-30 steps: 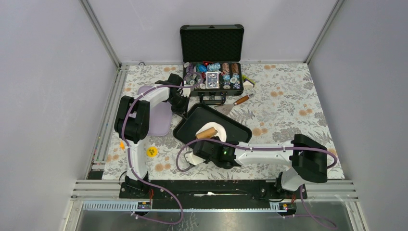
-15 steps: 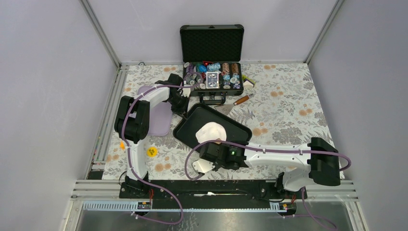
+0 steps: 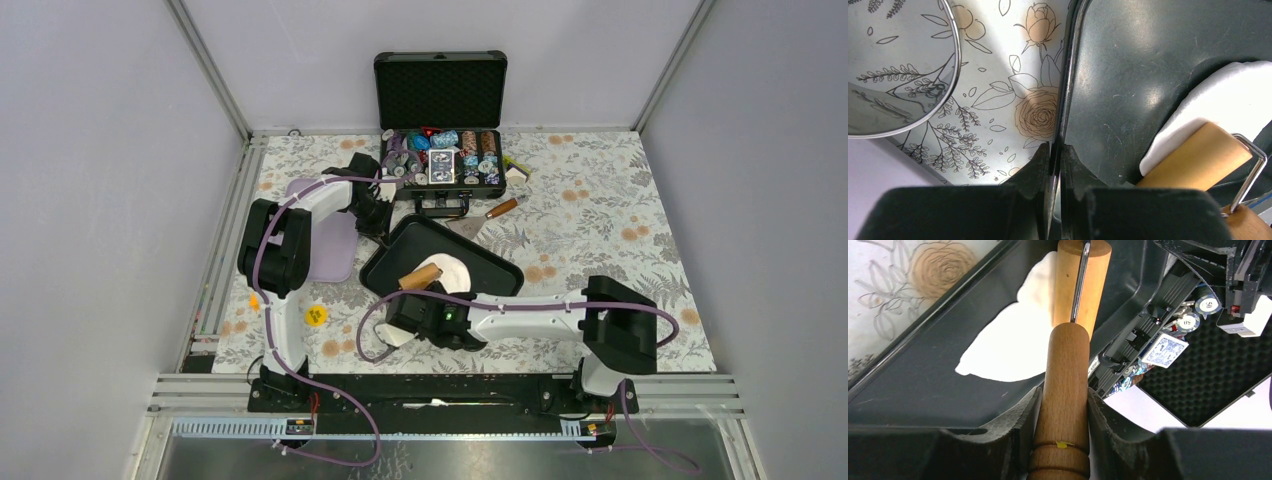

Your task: Roll out the dumpling wrappers from the dough

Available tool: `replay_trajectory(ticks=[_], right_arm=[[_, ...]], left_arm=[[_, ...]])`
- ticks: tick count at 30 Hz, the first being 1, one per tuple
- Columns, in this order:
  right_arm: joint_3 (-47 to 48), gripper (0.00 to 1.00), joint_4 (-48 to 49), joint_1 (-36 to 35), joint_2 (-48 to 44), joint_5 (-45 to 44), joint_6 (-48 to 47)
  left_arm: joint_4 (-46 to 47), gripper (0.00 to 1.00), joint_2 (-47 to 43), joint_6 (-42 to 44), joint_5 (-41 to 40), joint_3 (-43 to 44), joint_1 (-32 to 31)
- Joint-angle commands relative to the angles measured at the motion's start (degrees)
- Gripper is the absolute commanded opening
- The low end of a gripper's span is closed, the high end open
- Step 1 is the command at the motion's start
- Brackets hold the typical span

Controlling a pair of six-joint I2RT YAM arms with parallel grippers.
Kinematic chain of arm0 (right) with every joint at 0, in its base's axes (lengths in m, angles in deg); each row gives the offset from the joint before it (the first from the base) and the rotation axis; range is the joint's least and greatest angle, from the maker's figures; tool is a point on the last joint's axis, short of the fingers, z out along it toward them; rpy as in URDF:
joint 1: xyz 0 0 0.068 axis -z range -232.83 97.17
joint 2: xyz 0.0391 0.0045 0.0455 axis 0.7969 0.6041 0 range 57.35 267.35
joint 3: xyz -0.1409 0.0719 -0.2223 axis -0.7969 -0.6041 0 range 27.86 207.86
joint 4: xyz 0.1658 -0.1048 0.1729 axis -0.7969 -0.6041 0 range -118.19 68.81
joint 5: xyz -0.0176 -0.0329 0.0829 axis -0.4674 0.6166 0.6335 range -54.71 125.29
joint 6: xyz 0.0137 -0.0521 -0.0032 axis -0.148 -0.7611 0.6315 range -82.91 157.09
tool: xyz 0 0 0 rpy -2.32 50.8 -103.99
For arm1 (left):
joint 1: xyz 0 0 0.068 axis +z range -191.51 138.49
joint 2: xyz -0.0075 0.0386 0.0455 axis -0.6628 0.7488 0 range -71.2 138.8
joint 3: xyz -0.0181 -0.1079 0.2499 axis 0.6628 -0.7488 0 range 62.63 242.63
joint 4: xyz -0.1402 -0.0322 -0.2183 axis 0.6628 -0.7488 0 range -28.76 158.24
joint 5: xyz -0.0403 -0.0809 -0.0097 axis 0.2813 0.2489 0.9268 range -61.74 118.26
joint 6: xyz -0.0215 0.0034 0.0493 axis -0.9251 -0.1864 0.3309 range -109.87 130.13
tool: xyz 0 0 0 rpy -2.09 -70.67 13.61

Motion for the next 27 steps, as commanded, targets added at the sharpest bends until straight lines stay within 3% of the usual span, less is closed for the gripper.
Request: replay_trajectory(ticks=[1, 12, 19, 22, 24, 27], right_arm=[[-3.48, 0.00, -9.96, 0.84, 6.07, 15.22, -2.12], [-6.89, 0.00, -31.27, -2.89, -1.54, 25.76, 1.84], [-5.89, 0.00, -36.02, -6.38, -3.43, 28.19, 4.93], [-4.93, 0.00, -34.61, -6.34, -4.79, 24.01, 5.73], [-4.42, 0.00, -30.34, -5.27, -6.04, 14.76, 5.77], [1.13, 0.00, -26.26, 0.97, -7.33, 9.37, 5.22]], left_arm=[[3.77, 0.00, 2.26, -1.20, -3.58, -0.56, 0.71], [3.51, 0.00, 2.51, -1.29, -3.79, -0.31, 0.71], [3.42, 0.00, 2.61, -1.34, -3.89, -0.29, 0.71], [3.42, 0.00, 2.64, -1.34, -3.89, -0.17, 0.71], [3.41, 0.00, 2.59, -1.34, -3.89, -0.19, 0.71], [3.42, 0.00, 2.61, -1.34, -3.77, -0.24, 0.72]])
